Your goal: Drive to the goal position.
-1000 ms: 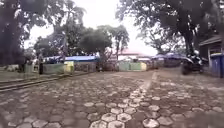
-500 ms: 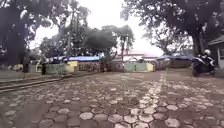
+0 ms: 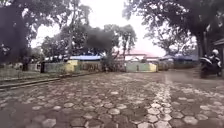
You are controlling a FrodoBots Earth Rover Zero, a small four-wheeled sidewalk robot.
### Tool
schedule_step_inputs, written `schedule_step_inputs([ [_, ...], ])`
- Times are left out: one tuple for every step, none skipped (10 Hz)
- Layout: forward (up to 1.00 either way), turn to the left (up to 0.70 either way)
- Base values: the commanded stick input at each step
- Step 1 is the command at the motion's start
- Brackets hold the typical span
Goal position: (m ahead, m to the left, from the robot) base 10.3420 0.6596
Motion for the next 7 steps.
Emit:
schedule_step_inputs([
  [0.70,0.00],
  [0.70,0.00],
  [0.70,0.00],
  [0.70,0.00],
  [0.70,0.00],
  [0.70,0.00],
  [0.70,0.00],
])
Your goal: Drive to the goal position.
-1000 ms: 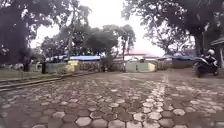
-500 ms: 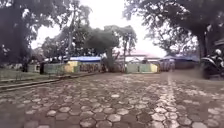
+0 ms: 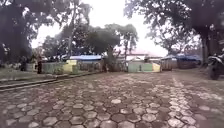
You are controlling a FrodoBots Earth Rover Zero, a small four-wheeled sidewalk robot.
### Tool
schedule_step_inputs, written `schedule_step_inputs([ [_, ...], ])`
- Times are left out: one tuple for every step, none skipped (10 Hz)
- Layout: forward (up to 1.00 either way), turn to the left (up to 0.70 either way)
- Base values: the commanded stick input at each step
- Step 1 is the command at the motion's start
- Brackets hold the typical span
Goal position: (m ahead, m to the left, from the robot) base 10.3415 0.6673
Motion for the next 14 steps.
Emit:
schedule_step_inputs([
  [0.70,0.00],
  [0.70,0.00],
  [0.70,0.00],
  [0.70,0.00],
  [0.70,0.00],
  [0.70,0.00],
  [0.70,0.00],
  [0.70,0.00],
  [0.70,0.00],
  [0.70,0.00],
  [0.70,0.00],
  [0.70,0.00],
  [0.70,0.00],
  [0.70,0.00],
])
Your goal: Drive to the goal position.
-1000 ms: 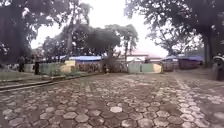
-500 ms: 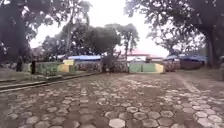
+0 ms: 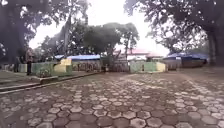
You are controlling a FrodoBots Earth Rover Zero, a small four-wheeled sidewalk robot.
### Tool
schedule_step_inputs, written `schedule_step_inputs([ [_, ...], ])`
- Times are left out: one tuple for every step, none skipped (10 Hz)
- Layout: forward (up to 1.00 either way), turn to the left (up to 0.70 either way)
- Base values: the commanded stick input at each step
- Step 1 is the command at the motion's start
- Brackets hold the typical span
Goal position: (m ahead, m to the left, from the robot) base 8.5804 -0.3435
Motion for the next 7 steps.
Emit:
schedule_step_inputs([
  [0.70,0.00],
  [0.70,0.00],
  [0.70,0.00],
  [0.70,0.00],
  [0.70,0.00],
  [0.70,0.00],
  [0.70,0.00],
])
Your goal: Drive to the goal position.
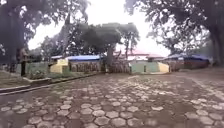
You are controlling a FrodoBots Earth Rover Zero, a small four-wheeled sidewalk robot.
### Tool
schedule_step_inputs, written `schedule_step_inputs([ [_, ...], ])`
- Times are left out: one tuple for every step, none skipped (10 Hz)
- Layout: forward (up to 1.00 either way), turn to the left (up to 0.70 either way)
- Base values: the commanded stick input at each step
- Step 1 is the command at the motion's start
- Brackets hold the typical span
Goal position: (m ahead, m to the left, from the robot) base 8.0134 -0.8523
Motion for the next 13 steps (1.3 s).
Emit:
schedule_step_inputs([
  [0.70,0.00],
  [0.70,0.00],
  [0.70,0.00],
  [0.70,0.00],
  [0.70,0.00],
  [0.70,0.00],
  [0.70,0.00],
  [0.70,0.00],
  [0.70,0.00],
  [0.70,0.00],
  [0.70,0.00],
  [0.70,0.00],
  [0.70,0.00],
])
